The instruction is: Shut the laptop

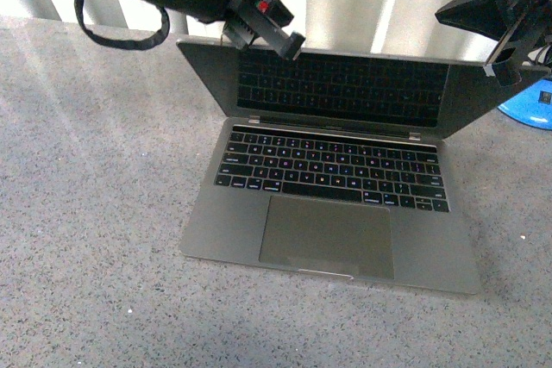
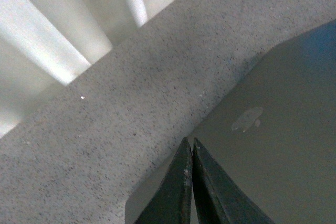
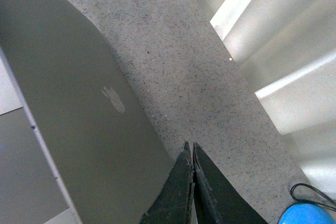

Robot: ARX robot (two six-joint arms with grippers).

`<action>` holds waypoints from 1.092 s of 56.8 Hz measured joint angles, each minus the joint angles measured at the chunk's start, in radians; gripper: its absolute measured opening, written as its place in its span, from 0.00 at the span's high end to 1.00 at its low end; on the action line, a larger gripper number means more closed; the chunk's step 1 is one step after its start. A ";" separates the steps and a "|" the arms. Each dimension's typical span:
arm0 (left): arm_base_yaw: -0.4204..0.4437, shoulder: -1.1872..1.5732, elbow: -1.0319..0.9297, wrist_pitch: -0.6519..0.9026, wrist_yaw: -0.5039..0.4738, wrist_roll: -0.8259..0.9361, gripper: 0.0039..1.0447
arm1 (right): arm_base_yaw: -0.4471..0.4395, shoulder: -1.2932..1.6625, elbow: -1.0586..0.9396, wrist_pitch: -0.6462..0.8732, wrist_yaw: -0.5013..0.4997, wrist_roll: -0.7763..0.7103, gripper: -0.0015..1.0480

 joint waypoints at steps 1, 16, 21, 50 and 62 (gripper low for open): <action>0.000 0.000 -0.005 0.000 0.000 0.001 0.97 | 0.000 -0.003 -0.004 0.000 -0.002 0.003 0.99; -0.008 0.000 -0.048 0.006 0.010 0.002 0.97 | 0.007 -0.041 -0.081 0.016 -0.019 0.080 0.99; -0.010 0.000 -0.051 0.006 0.011 0.002 0.97 | 0.012 -0.051 -0.115 0.025 -0.021 0.090 0.99; -0.010 -0.016 -0.071 0.007 0.026 0.002 0.97 | -0.010 -0.066 -0.180 0.042 -0.034 0.093 0.99; -0.015 -0.019 -0.110 0.039 0.034 -0.013 0.97 | -0.014 -0.076 -0.227 0.058 -0.036 0.097 0.99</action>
